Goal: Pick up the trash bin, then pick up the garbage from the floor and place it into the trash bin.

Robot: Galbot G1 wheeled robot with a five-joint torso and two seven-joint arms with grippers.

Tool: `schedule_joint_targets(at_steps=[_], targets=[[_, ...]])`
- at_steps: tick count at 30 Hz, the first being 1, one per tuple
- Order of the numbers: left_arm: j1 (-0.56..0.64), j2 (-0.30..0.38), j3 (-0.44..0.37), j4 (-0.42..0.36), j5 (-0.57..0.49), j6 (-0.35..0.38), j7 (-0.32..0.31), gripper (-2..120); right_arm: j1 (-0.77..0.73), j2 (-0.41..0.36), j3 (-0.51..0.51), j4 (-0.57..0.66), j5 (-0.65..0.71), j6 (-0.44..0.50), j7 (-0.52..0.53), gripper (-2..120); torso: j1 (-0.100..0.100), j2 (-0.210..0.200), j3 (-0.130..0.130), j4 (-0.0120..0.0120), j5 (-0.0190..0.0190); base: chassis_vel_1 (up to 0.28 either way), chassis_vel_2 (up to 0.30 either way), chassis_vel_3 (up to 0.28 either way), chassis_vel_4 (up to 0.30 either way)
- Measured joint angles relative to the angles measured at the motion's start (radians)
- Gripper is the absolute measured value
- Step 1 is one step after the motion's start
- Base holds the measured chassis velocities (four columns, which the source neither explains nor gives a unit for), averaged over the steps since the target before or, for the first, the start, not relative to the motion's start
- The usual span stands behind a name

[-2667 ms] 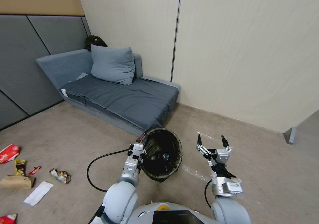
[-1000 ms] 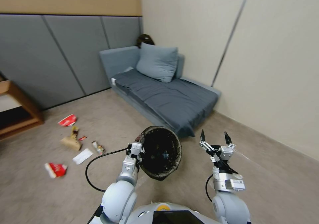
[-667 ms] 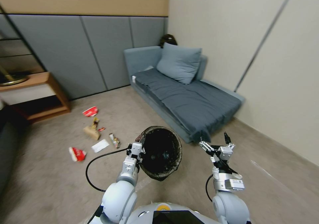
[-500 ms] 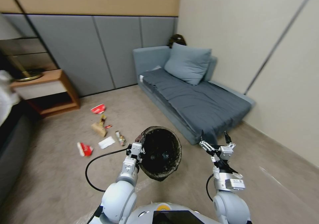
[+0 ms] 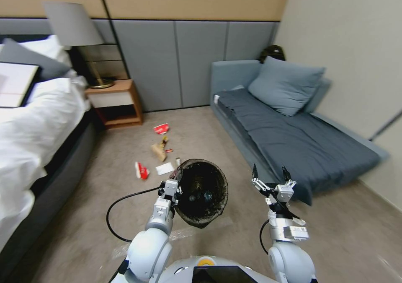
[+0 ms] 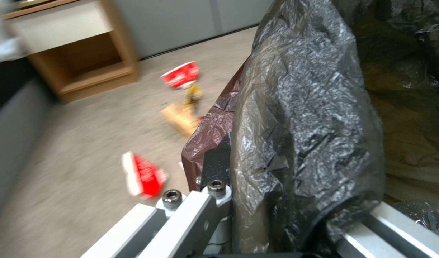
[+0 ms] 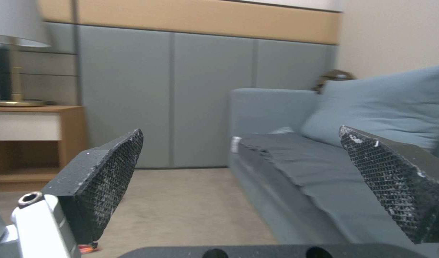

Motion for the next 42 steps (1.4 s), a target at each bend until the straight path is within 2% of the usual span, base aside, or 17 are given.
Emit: schedule_joint_targets(at_steps=[42], targets=[[0.001, -0.003, 0.005, 0.012, 0.013, -0.022, 0.015, 1, -0.002, 0.007, 0.002, -0.009, -0.006, 0.021, -0.013, 100, 0.0, 0.0, 0.0, 0.0002, 0.0, 0.115, 0.115, 0.108, 0.117]])
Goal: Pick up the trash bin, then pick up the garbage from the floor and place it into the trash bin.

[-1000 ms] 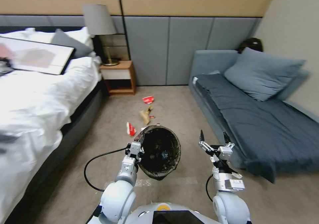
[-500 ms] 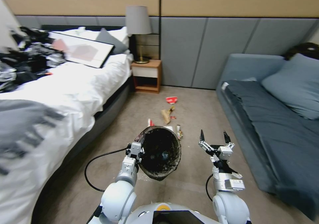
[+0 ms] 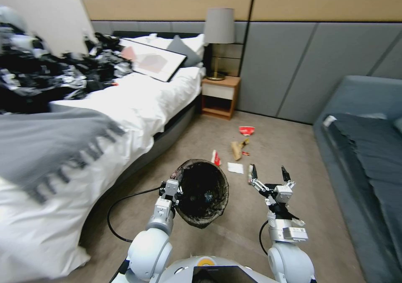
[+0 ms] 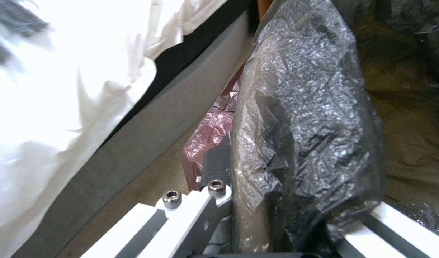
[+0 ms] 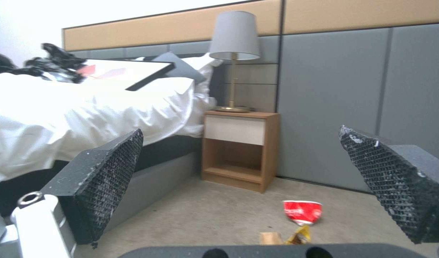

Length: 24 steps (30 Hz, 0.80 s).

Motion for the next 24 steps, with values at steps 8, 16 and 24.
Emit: schedule_joint_targets(at_steps=[8, 16, 24], targets=[[-0.001, 0.003, 0.001, 0.0, 0.0, -0.004, 0.004, 1, 0.0, 0.0, 0.005, 0.001, 0.0, 0.003, -0.006, 100, 0.0, 0.0, 0.0, -0.0003, 0.0, 0.0, 0.0, 0.0, 0.0], [-0.016, 0.027, -0.009, 0.001, -0.022, -0.007, 0.024, 1, 0.0, 0.002, 0.019, 0.001, 0.0, 0.01, -0.009, 100, 0.0, 0.0, 0.0, -0.0003, 0.0, 0.0, 0.0, 0.0, 0.0], [-0.028, 0.075, -0.03, 0.0, -0.042, -0.012, 0.062, 1, -0.001, 0.006, 0.053, 0.002, 0.005, 0.02, -0.013, 100, 0.0, 0.0, 0.0, -0.0002, -0.0001, 0.0, 0.0, 0.0, 0.0]])
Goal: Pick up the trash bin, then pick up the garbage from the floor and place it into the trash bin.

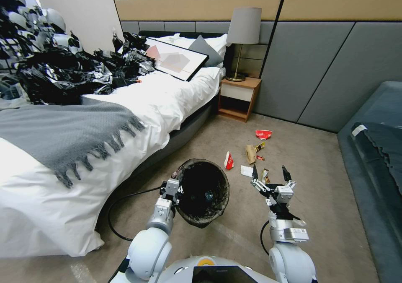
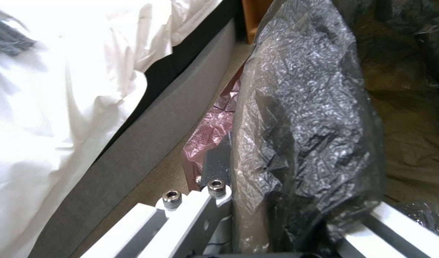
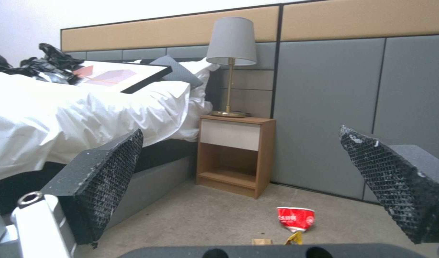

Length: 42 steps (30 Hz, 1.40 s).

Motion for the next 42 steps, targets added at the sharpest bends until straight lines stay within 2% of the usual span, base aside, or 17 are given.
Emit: schedule_joint_targets(at_steps=[12, 24, 42], targets=[[-0.009, 0.032, 0.0, 0.004, -0.009, -0.009, 0.011, 1, -0.005, 0.001, 0.017, -0.021, 0.0, 0.025, -0.003, 100, 0.0, 0.0, 0.0, 0.0, 0.0, 0.0, 0.0, 0.0, 0.0], [-0.004, 0.019, 0.003, 0.003, -0.003, -0.009, 0.012, 1, -0.002, 0.001, 0.022, -0.022, 0.009, 0.029, -0.003, 100, 0.0, 0.0, 0.0, 0.0, 0.0, -0.009, 0.011, 0.009, -0.013], [0.006, 0.006, 0.007, 0.002, 0.012, -0.009, 0.012, 1, 0.0, 0.001, 0.026, -0.02, 0.016, 0.026, -0.003, 100, 0.0, 0.0, 0.0, 0.0, 0.0001, -0.078, 0.076, 0.075, -0.072]])
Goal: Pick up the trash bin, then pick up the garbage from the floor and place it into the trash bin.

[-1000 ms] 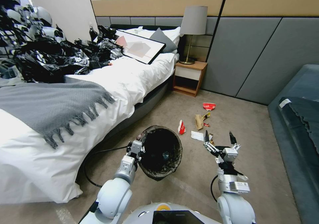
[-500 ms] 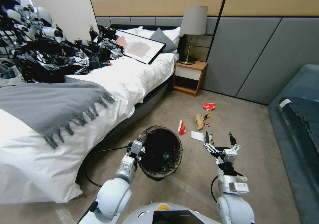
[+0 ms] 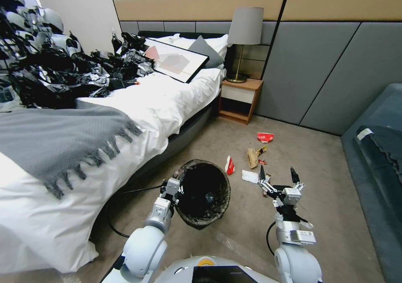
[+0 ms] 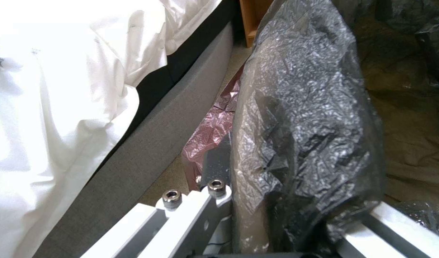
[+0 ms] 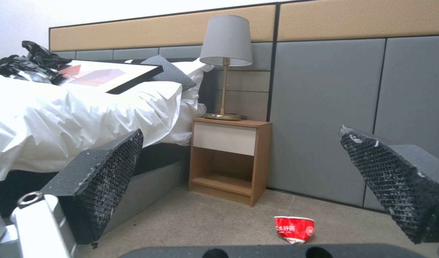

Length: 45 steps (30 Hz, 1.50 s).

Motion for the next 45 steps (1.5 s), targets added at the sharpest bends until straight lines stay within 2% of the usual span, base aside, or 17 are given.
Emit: schedule_joint_targets(at_steps=[45], targets=[[0.006, -0.015, 0.003, 0.002, 0.017, -0.006, 0.004, 1, 0.015, 0.0, 0.008, -0.02, 0.004, -0.003, 0.002, 100, 0.0, 0.0, 0.0, 0.0, 0.0001, -0.09, 0.091, 0.093, -0.091]])
